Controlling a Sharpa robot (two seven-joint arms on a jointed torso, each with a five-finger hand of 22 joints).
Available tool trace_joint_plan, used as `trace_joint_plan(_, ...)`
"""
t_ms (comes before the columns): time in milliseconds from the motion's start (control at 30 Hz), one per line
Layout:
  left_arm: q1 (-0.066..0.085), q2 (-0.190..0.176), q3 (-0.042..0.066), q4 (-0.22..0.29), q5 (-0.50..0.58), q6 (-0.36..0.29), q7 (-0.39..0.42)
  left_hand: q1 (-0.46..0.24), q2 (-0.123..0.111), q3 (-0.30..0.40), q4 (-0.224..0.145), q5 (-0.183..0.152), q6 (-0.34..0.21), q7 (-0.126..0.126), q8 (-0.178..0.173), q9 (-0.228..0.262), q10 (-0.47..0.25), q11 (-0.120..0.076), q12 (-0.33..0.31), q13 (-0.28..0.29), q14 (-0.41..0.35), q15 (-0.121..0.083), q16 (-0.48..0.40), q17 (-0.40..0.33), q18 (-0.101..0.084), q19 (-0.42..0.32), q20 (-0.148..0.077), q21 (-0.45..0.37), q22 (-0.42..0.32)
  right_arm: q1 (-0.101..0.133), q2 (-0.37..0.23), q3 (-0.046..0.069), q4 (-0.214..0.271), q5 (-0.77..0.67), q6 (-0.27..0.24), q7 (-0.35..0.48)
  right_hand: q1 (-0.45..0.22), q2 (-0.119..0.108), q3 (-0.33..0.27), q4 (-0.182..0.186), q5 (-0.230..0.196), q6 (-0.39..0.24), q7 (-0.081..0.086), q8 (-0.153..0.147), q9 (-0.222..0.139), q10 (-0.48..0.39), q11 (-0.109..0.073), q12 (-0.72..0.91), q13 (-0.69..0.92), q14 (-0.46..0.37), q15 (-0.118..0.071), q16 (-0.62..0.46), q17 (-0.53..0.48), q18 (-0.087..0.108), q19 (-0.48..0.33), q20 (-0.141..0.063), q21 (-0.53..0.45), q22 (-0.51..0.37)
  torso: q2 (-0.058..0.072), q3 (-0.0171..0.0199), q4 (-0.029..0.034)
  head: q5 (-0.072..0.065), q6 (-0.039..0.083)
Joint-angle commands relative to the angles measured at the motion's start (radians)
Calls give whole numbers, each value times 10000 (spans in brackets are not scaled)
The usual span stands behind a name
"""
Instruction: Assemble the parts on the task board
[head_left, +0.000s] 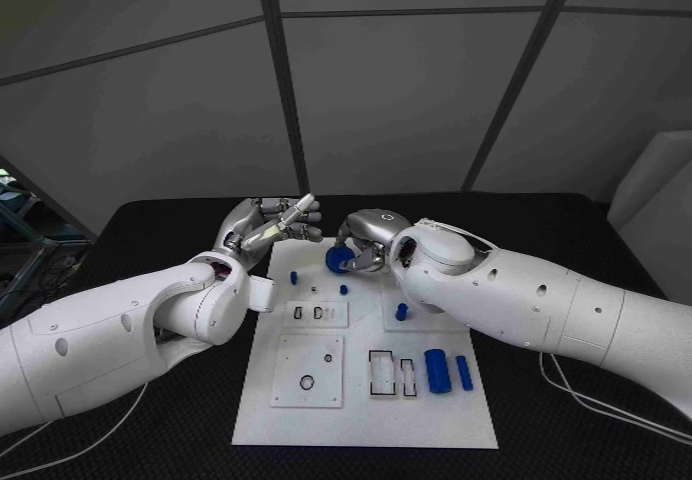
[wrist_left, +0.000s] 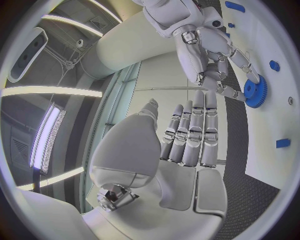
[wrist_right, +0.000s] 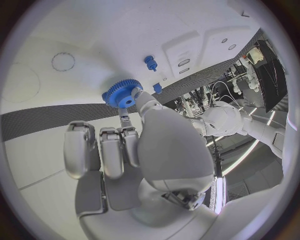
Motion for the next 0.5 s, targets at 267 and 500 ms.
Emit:
trace_joint_plan(267, 23, 23, 11, -42, -46, 84, 65, -32, 31, -35, -3, -36, 42, 32, -45, -6, 36, 61, -40, -5, -69, 10, -61, 9, -137, -29, 36, 37, 11, 22, 235, -26, -190, 24, 286, 36, -120, 35, 116, 13, -37, 643, -310, -74, 56, 374, 6, -36, 1692, 1012, -42, 33, 2503, -189, 26, 1, 49, 636, -13, 4, -4, 48, -18)
trace_joint_plan(500, 26, 28, 11, -50, -46, 86, 65, -32, 31, -35, -3, -36, 42, 32, -45, -6, 36, 61, -40, -5, -69, 10, -61, 9, -137, -29, 36, 37, 11, 21, 344, -42, -321, -14, 438, -86, -398, -177, 82, 74, -95, 161, -96, -490, -40, 326, 184, -94, 1642, 1018, 96, 44, 2531, -192, 21, 101, 45, 633, -9, 10, -8, 64, -29)
